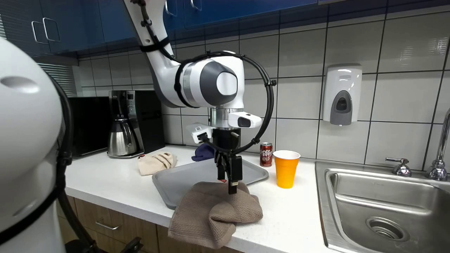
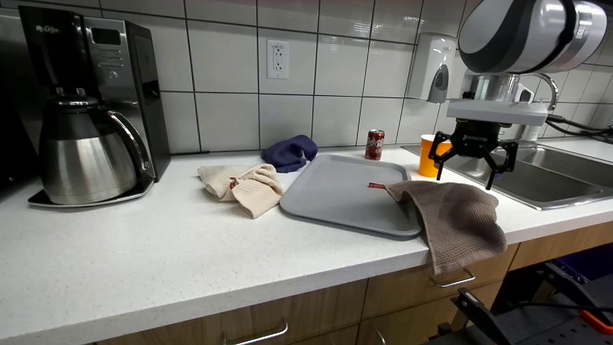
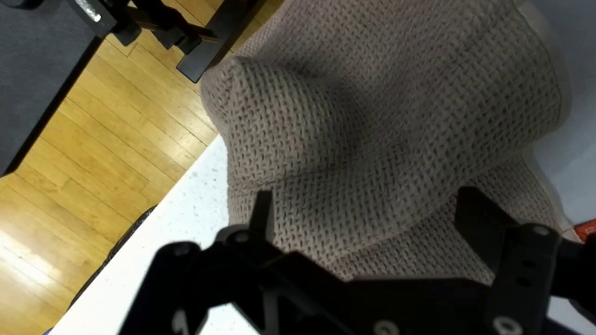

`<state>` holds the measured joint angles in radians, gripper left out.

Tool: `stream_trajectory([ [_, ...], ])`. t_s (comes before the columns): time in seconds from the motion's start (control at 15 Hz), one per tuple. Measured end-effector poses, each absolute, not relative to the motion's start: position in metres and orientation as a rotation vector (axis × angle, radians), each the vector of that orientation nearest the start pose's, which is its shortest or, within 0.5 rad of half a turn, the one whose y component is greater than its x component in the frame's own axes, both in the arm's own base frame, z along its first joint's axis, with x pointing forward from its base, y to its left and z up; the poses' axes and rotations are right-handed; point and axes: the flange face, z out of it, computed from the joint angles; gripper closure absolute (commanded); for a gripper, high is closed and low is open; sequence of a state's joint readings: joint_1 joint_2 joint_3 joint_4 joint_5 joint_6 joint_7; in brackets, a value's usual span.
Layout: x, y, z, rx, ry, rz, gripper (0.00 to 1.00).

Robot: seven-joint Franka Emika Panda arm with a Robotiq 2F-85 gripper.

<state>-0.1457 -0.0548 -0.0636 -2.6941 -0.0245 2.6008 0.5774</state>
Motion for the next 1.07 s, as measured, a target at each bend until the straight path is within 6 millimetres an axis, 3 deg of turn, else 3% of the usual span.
stream_trajectory([
  [0.6, 0.391, -0.087, 0.208, -2.936, 1.219, 0.177, 0.00],
  [1.0, 0.394, -0.095, 0.193, -2.939, 1.253, 0.195, 0.00],
  [1.07, 0.395, -0.095, 0.191, -2.941, 1.253, 0.199, 0.25],
])
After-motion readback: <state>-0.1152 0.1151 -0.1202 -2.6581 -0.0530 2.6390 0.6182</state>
